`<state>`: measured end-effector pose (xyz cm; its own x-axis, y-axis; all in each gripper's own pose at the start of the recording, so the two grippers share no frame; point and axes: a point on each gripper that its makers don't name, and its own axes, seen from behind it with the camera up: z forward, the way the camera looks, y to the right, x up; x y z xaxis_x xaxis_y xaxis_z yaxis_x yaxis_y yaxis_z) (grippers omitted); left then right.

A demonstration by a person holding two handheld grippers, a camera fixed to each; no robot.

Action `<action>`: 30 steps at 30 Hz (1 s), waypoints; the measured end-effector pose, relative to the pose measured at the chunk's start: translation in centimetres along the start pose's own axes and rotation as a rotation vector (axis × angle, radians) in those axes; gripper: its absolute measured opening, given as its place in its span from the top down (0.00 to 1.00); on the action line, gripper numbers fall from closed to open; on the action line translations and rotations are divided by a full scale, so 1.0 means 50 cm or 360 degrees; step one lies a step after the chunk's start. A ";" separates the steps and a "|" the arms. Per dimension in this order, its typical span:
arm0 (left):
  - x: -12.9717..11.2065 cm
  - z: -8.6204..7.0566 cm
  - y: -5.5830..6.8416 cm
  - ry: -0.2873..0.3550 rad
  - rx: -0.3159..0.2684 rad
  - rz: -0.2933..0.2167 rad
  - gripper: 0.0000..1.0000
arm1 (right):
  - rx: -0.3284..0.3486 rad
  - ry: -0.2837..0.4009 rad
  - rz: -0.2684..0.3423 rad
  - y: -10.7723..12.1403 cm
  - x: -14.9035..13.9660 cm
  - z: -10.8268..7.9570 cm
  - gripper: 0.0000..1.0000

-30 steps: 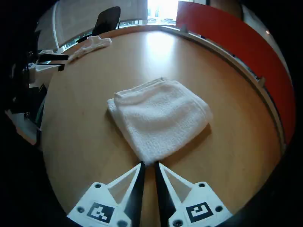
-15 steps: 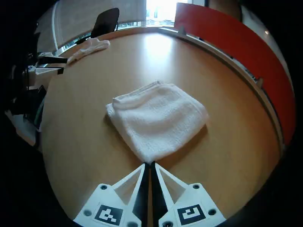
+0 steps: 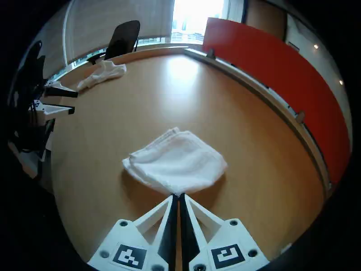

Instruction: Fold towel

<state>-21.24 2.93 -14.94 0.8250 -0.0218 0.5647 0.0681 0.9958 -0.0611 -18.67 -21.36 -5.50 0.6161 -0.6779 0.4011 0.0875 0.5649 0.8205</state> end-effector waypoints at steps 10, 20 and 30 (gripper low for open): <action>0.011 -0.003 -0.001 0.0027 -0.0007 0.0004 0.06 | -0.0040 0.0104 -0.0071 0.029 0.105 -0.034 0.97; 0.034 -0.008 -0.003 0.0064 -0.0021 0.0026 0.06 | -0.0097 0.0232 -0.0151 0.049 0.213 -0.084 0.97; 0.046 -0.003 0.003 0.0075 -0.0050 0.0035 0.06 | -0.0150 0.0261 -0.0169 0.071 0.237 -0.122 0.97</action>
<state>-19.25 2.99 -13.80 0.8520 -0.0047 0.5236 0.0664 0.9929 -0.0992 -6.31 -24.53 -0.34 0.7179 -0.6548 0.2363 0.2270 0.5411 0.8098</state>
